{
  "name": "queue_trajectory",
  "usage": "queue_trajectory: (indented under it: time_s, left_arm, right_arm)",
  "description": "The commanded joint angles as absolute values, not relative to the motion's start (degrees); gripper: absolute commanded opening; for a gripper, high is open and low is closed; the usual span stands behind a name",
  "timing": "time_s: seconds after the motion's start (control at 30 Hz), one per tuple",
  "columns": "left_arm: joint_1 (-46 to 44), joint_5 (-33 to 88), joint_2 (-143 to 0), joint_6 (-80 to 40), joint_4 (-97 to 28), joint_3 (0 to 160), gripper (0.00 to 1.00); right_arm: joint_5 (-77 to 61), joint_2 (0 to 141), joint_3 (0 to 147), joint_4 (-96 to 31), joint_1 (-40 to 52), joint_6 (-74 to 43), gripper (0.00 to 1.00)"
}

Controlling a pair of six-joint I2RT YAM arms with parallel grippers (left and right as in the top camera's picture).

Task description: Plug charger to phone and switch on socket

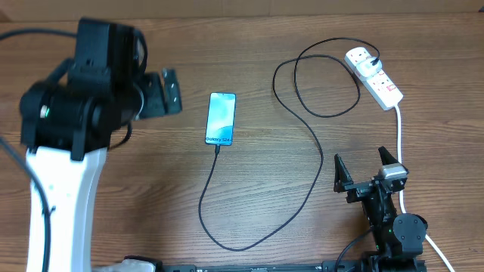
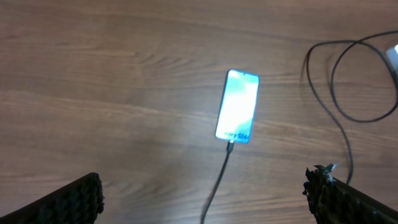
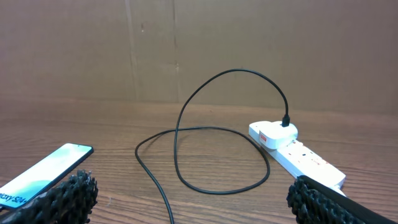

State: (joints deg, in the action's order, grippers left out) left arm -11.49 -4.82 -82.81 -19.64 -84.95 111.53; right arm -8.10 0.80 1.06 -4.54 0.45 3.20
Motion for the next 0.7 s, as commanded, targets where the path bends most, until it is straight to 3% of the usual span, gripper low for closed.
queue_trajectory:
  time_s: [0.0,0.33,0.67]
  left_arm:
    - [-11.25,-7.09,-78.19,-20.97,-84.53,105.10,1.00]
    - [-11.11,-6.37,-64.58,-21.04,-76.51,81.28,1.00]
    - [-6.09,-4.32,-53.67,-21.02,-76.44,71.02,1.00]
  right_arm:
    - [-7.75,0.16,0.47,-4.23,0.30,3.07,1.00]
    - [-7.75,0.16,0.49,-4.23,0.30,3.07,1.00]
    - [-7.75,0.16,0.47,-4.23,0.30,3.07,1.00]
